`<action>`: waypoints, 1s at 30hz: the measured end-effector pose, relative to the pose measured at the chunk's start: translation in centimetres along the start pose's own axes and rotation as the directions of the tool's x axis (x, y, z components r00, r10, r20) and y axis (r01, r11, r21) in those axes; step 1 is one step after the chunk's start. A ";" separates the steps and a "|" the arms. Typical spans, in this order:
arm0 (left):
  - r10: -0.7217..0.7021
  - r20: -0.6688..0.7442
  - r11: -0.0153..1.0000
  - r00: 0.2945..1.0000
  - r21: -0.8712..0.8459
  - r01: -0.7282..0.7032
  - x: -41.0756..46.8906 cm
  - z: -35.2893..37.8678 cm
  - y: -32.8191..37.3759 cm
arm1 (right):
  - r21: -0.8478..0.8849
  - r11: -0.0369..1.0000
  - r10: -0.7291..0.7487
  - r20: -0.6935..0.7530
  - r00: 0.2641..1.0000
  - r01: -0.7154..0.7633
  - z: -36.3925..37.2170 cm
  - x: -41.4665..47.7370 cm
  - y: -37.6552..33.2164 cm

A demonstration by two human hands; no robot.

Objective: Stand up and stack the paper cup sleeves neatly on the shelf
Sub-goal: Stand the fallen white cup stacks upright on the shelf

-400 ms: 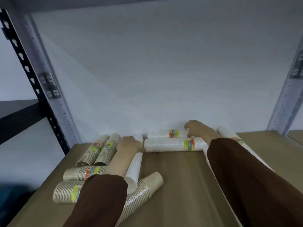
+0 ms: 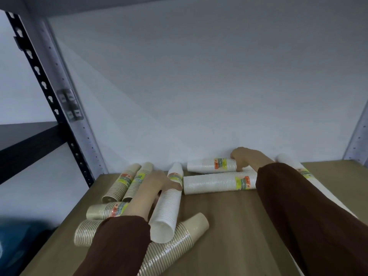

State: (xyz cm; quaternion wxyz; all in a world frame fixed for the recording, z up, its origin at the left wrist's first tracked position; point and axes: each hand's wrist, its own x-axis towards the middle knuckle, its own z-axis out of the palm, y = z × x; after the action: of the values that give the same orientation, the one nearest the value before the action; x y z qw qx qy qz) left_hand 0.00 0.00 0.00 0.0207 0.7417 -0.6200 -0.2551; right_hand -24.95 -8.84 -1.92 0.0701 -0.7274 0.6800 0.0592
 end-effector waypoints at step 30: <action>0.083 -0.761 0.775 0.644 -0.357 -0.521 2.8 1.2 0.5 | 0.844 0.527 0.528 -0.418 0.740 0.101 0.9 -3.7 3.2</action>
State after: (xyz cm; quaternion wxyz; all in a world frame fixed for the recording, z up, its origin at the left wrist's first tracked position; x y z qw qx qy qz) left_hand -0.63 -2.36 -1.86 0.5124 0.6213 -0.5828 -0.1084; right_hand -28.34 -5.24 -2.21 0.1611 -0.4839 0.6959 -0.5055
